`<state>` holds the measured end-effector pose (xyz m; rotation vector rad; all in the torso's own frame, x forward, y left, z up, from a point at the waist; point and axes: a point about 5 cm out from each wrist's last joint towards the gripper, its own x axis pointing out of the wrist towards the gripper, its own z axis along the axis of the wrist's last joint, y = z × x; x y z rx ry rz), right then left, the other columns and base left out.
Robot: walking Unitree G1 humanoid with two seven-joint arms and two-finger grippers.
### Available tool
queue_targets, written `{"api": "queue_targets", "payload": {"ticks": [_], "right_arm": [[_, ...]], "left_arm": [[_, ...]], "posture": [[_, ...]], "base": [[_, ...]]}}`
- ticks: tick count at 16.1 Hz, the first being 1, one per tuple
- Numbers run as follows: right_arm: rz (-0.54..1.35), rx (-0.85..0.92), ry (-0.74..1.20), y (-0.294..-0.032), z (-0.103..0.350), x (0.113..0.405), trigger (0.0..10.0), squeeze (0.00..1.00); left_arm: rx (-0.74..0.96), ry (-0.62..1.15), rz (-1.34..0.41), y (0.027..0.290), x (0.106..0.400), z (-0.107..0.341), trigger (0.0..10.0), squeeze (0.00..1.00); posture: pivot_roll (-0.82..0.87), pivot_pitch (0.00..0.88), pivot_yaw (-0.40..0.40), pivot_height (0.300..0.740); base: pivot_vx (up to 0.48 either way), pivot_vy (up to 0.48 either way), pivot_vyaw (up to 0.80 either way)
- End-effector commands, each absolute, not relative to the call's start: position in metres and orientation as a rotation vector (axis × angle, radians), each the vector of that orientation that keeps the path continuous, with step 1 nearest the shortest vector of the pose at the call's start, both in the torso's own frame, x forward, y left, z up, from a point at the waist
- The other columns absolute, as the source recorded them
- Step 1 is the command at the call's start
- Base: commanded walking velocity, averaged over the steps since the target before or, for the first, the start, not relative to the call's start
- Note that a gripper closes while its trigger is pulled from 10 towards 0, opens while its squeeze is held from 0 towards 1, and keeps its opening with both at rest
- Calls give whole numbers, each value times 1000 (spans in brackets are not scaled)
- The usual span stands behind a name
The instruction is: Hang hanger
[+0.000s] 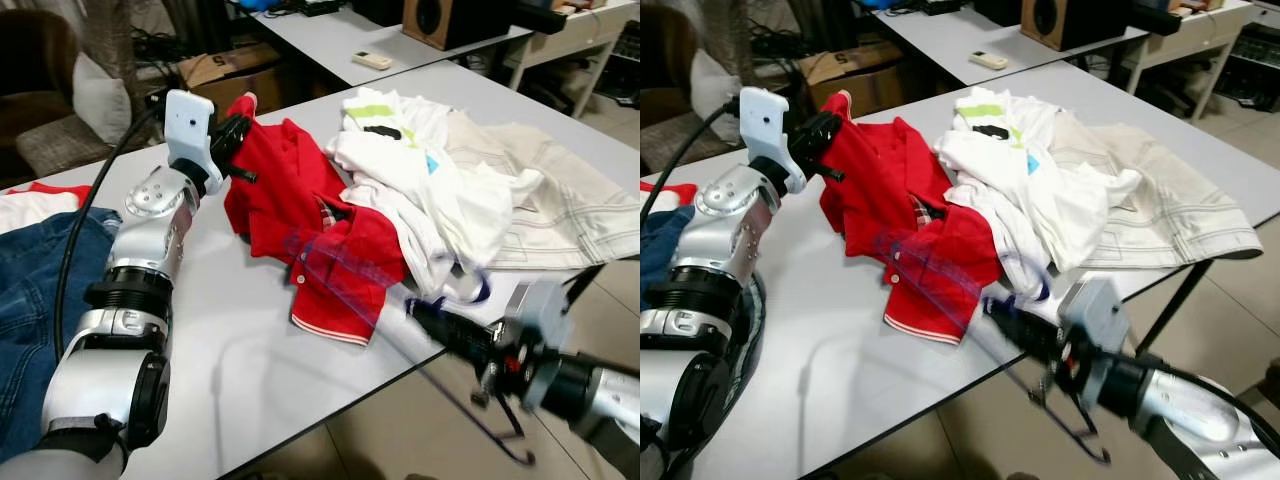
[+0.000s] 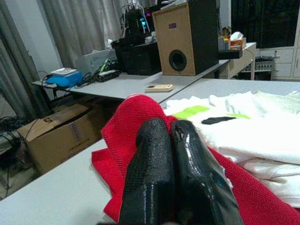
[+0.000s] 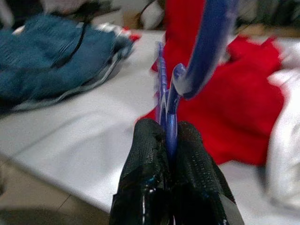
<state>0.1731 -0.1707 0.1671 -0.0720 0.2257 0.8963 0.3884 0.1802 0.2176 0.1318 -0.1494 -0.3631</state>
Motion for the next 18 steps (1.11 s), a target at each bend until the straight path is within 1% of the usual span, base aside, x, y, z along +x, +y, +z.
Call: {"api": "queue_targets", "payload": {"ticks": [1,3,5,6,7,8,9,10,12,14,16,18], "right_arm": [[947,-74,296,-168,162,167,10000,0],[908,-122,388,-172,146,169,10000,0],[769,-184,432,-185,136,181,10000,0],[631,-215,410,-199,138,194,10000,0],[557,-207,384,-209,144,200,10000,0],[507,-184,339,-216,151,204,10000,0],[481,-128,255,-221,163,207,10000,0],[475,-96,216,-222,169,208,10000,0],[446,47,73,-230,187,210,10000,0],[392,115,7,-239,195,213,10000,0],[349,247,-115,-249,211,216,10000,0],[349,295,-132,-253,214,215,10000,0]], "left_arm": [[178,-131,-362,187,386,221,0,0],[213,-104,-362,189,384,217,0,0],[249,-91,-342,195,381,220,0,0],[265,-99,-318,205,379,226,0,0],[270,-105,-297,214,377,231,0,0],[253,-107,-275,223,374,236,0,0],[252,-103,-245,234,369,240,0,0],[250,-98,-228,239,367,241,0,0],[201,-89,-139,258,359,241,0,0],[170,-62,-91,265,354,236,0,0],[65,12,-29,273,346,222,0,0],[25,119,-29,274,338,200,0,0]], "posture": [[-145,0,138,740],[-139,0,139,740],[-139,0,144,740],[-139,0,145,740],[-141,0,149,740],[-139,0,148,740],[-138,0,147,740],[-134,0,145,740],[-125,0,135,740],[-121,0,132,740],[-112,0,124,740],[-110,0,122,740]], "base": [[0,0,0],[0,0,0],[0,0,0],[0,0,0],[0,0,0],[0,0,0],[0,0,0],[0,0,0],[0,0,0],[0,0,0],[0,0,0],[0,0,0]]}}
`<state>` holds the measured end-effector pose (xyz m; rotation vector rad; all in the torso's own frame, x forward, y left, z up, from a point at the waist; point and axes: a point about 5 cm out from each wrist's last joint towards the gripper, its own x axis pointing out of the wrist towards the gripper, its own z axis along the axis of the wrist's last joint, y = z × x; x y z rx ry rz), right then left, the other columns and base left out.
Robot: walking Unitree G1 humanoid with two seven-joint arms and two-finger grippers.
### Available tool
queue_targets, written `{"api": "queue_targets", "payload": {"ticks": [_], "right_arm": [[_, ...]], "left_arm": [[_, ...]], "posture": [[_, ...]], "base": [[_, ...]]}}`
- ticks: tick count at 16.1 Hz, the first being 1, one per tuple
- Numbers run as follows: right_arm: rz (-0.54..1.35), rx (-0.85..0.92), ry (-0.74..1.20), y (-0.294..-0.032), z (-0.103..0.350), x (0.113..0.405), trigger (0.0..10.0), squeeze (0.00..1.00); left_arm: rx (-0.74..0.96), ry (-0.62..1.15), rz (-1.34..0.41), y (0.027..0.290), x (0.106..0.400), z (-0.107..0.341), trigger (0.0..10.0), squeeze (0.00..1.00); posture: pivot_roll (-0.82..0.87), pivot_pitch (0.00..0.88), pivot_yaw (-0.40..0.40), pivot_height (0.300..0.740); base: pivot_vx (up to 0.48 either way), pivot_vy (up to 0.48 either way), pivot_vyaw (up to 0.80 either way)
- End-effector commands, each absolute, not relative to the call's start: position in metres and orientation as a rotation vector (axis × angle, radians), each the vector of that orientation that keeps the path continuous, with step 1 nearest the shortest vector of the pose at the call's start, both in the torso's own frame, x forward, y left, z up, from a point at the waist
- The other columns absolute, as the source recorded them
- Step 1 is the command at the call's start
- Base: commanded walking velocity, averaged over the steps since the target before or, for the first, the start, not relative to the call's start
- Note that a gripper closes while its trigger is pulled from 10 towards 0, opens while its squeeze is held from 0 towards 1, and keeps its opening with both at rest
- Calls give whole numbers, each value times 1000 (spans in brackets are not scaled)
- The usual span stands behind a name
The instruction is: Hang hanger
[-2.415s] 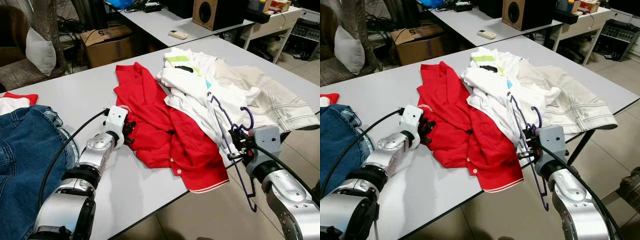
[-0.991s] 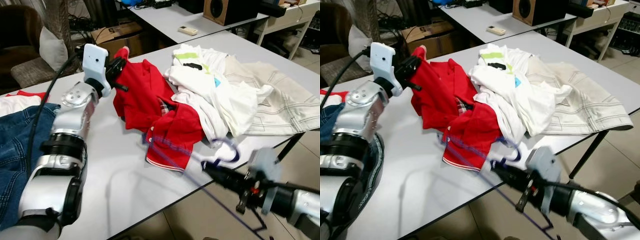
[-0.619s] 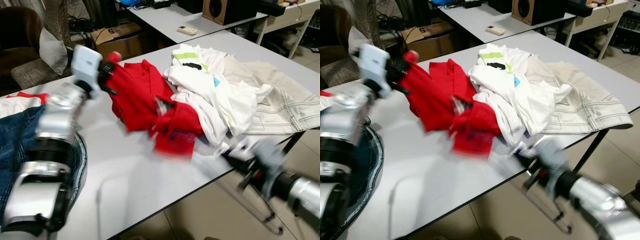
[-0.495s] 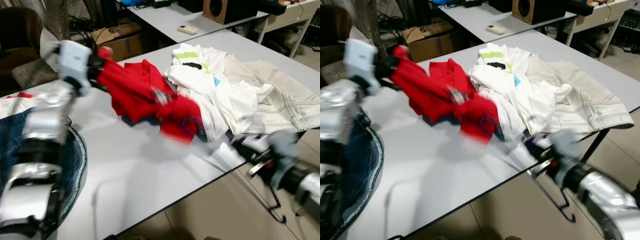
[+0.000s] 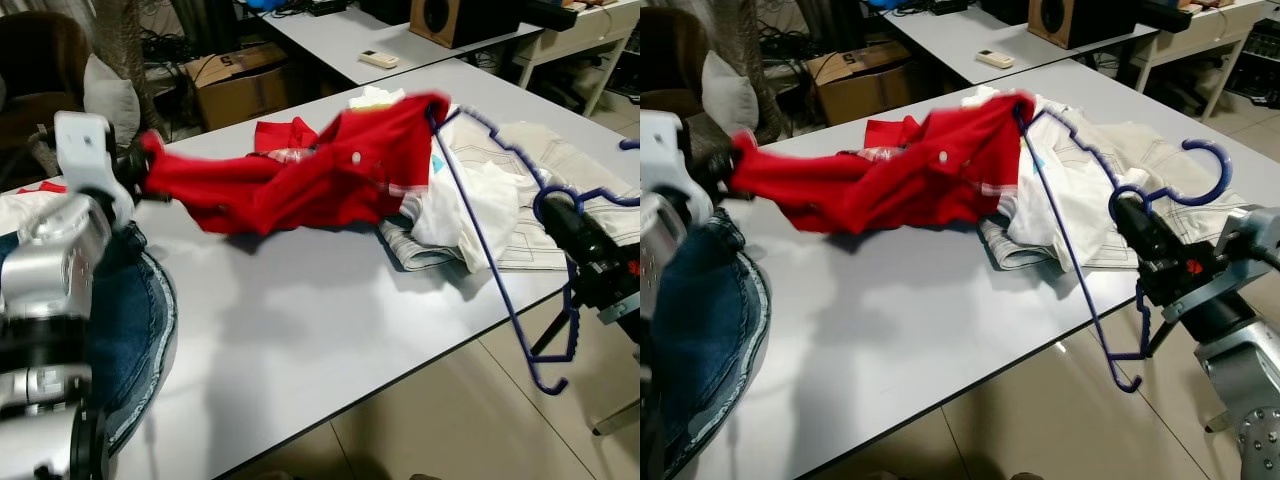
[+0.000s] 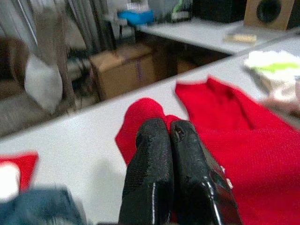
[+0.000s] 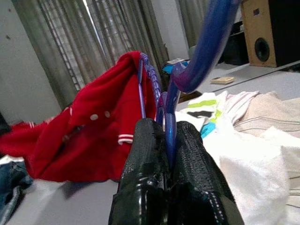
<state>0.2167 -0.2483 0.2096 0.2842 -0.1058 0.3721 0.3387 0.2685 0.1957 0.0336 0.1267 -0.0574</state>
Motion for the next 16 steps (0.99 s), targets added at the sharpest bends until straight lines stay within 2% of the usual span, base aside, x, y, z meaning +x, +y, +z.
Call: {"api": "queue_targets", "payload": {"ticks": [1,3,4,5,6,7,8,9,10,11,13,14,16], "right_arm": [[357,289,-116,-252,212,214,10000,0],[369,276,-94,-250,208,214,10000,0],[377,254,-25,-246,201,214,10000,0],[378,223,56,-244,191,212,10000,0],[380,185,149,-243,179,210,10000,0],[391,219,168,-240,175,208,10000,0],[407,234,193,-238,172,206,10000,0],[417,236,212,-236,169,205,10000,0],[433,256,246,-233,162,203,10000,0],[435,258,285,-230,153,204,10000,0],[408,265,289,-229,151,207,10000,0],[396,276,267,-226,154,212,10000,0],[407,280,255,-223,157,215,10000,0]], "left_arm": [[28,201,-52,270,333,183,0,0],[111,252,-126,259,329,169,0,0],[163,285,-130,253,325,161,902,0],[171,289,-118,253,325,160,980,0],[172,285,-96,253,325,161,431,0],[176,269,-70,258,326,166,0,0],[182,254,-45,263,327,171,0,0],[185,253,-45,264,327,172,784,0],[222,243,-69,263,328,173,10000,0],[226,258,-211,251,325,169,10000,1000],[277,354,-253,254,322,159,10000,1000],[433,478,-284,267,316,149,10000,1000],[424,517,-356,276,310,153,10000,1000]], "posture": [[-111,0,122,740],[-113,0,124,740],[-116,0,126,740],[-116,0,126,740],[-116,0,126,740],[-120,0,127,740],[-122,0,126,740],[-122,0,126,740],[-120,0,122,740],[-117,0,118,740],[-116,0,118,740],[-118,0,116,740],[-117,0,113,740]], "base": [[0,0,0],[0,0,0],[0,0,0],[0,0,0],[0,0,0],[0,0,0],[0,0,0],[0,0,0],[0,0,0],[0,0,0],[0,0,0],[0,0,0],[0,0,0]]}}
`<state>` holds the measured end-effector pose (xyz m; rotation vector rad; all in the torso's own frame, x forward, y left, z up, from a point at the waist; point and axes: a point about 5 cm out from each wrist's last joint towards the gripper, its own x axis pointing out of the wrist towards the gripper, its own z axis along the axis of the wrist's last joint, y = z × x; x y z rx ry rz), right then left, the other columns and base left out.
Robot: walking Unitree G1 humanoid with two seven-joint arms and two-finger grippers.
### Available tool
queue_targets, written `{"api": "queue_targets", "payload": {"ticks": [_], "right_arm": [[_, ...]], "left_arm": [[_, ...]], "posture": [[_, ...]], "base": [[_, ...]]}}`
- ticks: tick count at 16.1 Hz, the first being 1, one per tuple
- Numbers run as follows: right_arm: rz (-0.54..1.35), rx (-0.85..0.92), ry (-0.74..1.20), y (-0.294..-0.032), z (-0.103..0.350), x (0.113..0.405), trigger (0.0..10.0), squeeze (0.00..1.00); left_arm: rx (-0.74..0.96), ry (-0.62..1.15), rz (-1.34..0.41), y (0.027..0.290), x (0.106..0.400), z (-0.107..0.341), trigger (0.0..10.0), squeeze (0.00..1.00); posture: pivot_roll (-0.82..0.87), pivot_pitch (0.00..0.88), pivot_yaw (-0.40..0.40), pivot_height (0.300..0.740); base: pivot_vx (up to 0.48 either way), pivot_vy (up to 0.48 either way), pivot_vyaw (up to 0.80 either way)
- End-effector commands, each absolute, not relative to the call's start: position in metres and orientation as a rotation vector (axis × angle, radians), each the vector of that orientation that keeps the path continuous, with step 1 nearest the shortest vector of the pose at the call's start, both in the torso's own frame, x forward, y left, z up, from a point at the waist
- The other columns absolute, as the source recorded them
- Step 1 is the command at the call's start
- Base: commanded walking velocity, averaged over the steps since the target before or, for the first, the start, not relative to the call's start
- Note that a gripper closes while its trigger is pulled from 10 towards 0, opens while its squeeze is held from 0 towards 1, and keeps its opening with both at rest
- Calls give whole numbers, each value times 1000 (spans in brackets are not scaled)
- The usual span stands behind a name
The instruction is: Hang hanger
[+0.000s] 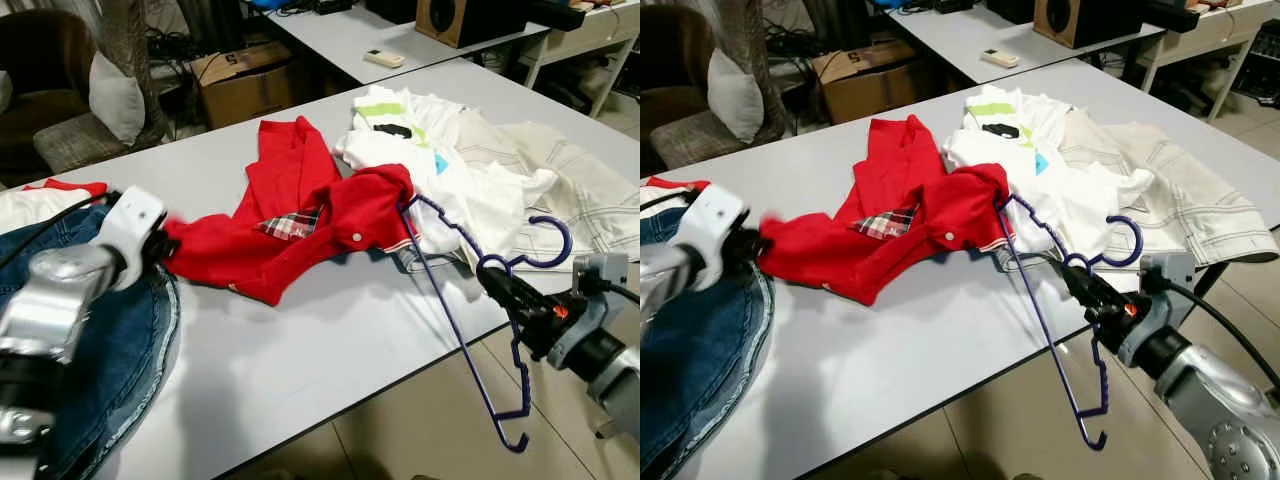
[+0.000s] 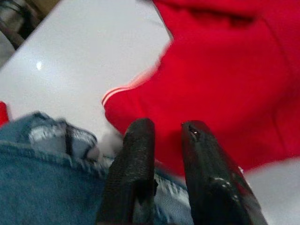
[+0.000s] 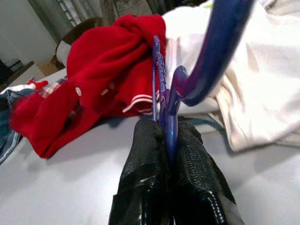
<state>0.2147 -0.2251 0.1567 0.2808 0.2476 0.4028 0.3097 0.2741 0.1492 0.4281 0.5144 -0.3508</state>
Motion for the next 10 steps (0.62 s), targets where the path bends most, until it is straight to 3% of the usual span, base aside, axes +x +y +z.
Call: {"api": "queue_targets", "payload": {"ticks": [1,4,6,10], "right_arm": [[413,281,251,-221,158,216,10000,0],[433,279,245,-217,160,218,10000,0],[436,278,240,-216,161,221,10000,0],[420,278,209,-214,164,228,10000,0]], "left_arm": [[428,543,-395,280,305,153,10000,1000],[491,557,-391,300,299,157,10000,1000],[492,400,-347,308,308,180,10000,1000],[242,184,-655,253,310,190,10000,1000]], "posture": [[-117,0,112,740],[-117,0,104,740],[-114,0,98,740],[-101,0,100,740]], "base": [[0,0,0],[0,0,0],[0,0,0],[0,0,0]]}}
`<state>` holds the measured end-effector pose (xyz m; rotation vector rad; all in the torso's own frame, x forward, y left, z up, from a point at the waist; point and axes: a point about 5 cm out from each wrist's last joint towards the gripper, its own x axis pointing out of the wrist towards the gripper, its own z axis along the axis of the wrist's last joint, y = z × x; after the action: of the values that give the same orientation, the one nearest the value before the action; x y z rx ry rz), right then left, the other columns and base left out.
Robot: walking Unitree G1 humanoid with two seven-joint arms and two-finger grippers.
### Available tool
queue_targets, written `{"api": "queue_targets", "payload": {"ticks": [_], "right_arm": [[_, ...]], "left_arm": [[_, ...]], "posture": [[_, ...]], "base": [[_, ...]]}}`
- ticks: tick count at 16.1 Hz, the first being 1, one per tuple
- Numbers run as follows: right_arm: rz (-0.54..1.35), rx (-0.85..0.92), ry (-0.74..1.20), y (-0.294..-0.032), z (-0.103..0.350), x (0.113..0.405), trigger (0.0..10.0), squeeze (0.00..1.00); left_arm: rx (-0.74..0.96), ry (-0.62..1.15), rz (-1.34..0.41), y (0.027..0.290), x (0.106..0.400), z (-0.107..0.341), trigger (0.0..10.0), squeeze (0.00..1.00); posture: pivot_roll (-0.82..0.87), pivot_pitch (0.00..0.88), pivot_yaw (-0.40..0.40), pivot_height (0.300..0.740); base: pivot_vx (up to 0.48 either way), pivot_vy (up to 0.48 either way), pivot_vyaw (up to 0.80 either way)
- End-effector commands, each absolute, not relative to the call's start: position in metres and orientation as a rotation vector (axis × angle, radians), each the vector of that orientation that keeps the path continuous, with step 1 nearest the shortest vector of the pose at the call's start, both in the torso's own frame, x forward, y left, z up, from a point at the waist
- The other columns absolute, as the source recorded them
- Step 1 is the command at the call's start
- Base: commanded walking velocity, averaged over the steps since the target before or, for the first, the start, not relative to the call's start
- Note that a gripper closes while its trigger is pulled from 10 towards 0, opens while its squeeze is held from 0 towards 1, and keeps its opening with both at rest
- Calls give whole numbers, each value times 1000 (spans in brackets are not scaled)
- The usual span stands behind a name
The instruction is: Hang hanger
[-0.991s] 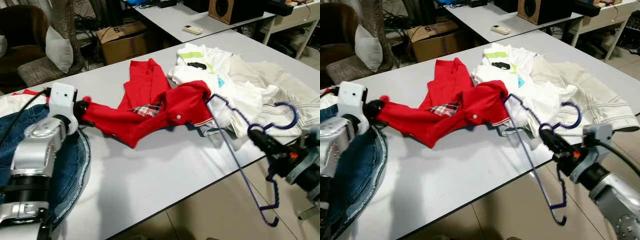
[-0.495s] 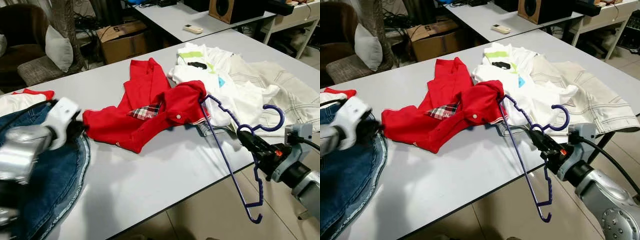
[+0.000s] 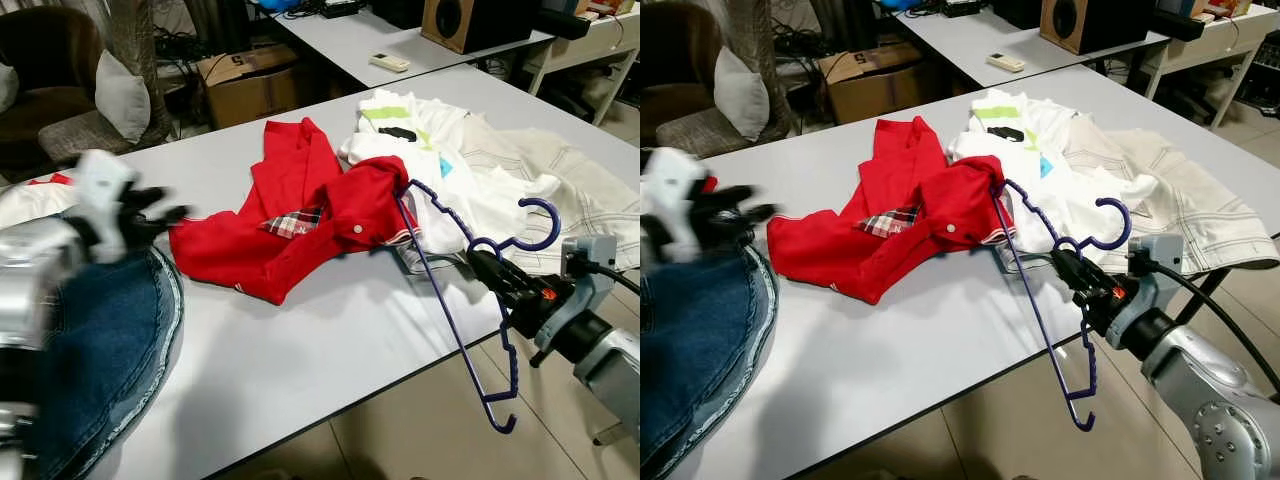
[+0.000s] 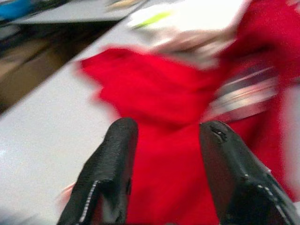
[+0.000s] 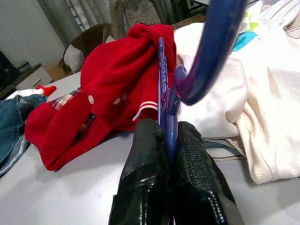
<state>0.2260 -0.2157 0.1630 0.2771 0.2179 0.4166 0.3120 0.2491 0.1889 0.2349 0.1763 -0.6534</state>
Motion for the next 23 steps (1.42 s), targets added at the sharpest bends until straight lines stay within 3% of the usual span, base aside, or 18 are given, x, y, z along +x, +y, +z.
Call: {"api": "queue_targets", "payload": {"ticks": [1,2,6,13,14,15,23], "right_arm": [[425,278,205,-213,165,228,10000,0],[430,274,203,-211,165,227,10000,0],[437,278,194,-206,166,225,10000,0],[438,273,194,-204,164,222,10000,0],[441,275,194,-203,164,222,10000,0],[444,274,195,-203,164,221,10000,0],[465,276,201,-200,163,220,10000,0]], "left_arm": [[211,195,-739,235,308,182,10000,996],[228,237,-824,217,303,168,10000,0],[324,327,-843,189,308,129,10000,0],[294,402,-870,168,308,103,10000,0],[318,411,-844,168,310,100,3843,0],[311,415,-798,170,312,97,0,0],[249,402,-738,186,313,104,0,0]], "posture": [[-102,0,103,740],[-109,0,113,740],[-129,0,131,740],[-148,0,146,740],[-148,0,146,740],[-145,0,145,740],[-141,0,144,740]], "base": [[0,0,0],[0,0,0],[0,0,0],[0,0,0],[0,0,0],[0,0,0],[0,0,0]]}}
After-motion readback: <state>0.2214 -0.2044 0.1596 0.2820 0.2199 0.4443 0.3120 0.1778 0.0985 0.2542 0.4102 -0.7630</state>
